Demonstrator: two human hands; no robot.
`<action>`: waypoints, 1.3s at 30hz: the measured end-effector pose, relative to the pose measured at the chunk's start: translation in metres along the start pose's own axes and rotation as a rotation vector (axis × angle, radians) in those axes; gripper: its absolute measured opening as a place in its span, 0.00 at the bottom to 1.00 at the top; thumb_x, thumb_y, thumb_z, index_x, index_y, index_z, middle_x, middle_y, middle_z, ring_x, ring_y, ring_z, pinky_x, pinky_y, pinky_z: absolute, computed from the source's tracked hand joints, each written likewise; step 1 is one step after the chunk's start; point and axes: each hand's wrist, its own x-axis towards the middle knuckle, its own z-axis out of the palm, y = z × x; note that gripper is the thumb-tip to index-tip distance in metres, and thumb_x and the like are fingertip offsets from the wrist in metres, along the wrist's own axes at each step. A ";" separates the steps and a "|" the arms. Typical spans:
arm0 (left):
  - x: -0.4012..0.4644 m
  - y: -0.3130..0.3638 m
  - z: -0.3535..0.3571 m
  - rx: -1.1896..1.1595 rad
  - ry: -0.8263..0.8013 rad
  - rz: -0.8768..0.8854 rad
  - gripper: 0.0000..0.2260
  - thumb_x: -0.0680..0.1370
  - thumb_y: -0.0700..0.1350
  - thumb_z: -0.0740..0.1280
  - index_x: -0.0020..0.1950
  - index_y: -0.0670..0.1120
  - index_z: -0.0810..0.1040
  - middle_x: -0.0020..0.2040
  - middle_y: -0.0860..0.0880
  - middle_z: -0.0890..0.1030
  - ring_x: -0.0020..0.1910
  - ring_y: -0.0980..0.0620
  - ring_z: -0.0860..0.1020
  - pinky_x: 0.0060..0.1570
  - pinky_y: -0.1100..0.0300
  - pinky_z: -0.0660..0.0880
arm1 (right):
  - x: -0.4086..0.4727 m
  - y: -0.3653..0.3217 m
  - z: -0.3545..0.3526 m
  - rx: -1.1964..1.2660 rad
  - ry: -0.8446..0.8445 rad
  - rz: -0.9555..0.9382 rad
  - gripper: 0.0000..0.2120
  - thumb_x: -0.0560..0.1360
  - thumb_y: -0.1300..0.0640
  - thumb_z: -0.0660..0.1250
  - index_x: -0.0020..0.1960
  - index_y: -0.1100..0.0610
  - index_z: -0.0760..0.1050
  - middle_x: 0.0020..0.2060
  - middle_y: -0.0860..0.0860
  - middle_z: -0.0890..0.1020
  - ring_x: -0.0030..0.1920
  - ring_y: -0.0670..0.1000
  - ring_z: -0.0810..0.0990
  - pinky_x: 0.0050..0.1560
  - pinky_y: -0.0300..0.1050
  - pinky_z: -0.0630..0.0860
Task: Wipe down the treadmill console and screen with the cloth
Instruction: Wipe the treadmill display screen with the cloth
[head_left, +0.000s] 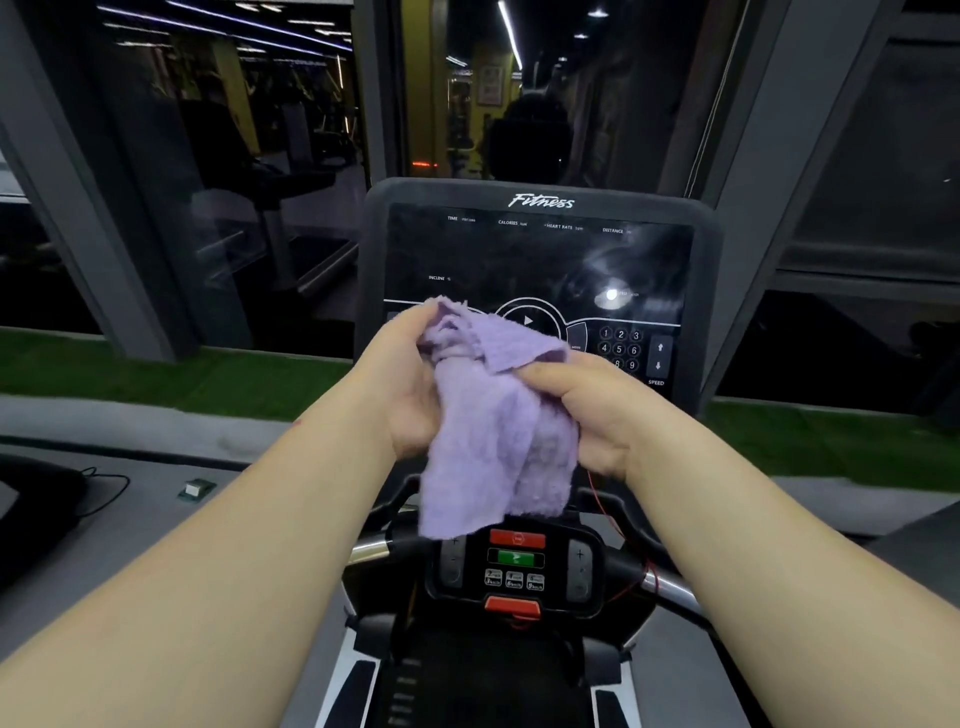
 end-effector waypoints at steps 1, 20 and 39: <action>-0.003 0.000 -0.003 0.011 -0.055 -0.043 0.24 0.77 0.61 0.67 0.57 0.40 0.83 0.55 0.47 0.83 0.54 0.53 0.78 0.70 0.56 0.68 | 0.002 -0.002 -0.002 0.061 0.042 0.021 0.06 0.80 0.62 0.68 0.55 0.62 0.82 0.46 0.58 0.86 0.44 0.56 0.85 0.48 0.53 0.83; 0.011 -0.011 -0.010 0.433 0.047 -0.018 0.09 0.81 0.37 0.60 0.42 0.38 0.76 0.31 0.44 0.80 0.32 0.46 0.81 0.40 0.50 0.80 | -0.008 0.002 -0.026 -0.676 -0.193 -0.382 0.30 0.74 0.73 0.58 0.50 0.42 0.87 0.65 0.37 0.76 0.67 0.41 0.74 0.66 0.38 0.71; 0.011 0.004 -0.014 0.659 -0.089 -0.002 0.14 0.80 0.36 0.67 0.66 0.40 0.79 0.59 0.39 0.84 0.58 0.41 0.83 0.55 0.45 0.81 | 0.005 -0.004 -0.036 -0.706 0.045 -0.434 0.30 0.71 0.75 0.54 0.51 0.49 0.87 0.65 0.39 0.77 0.64 0.37 0.74 0.48 0.23 0.71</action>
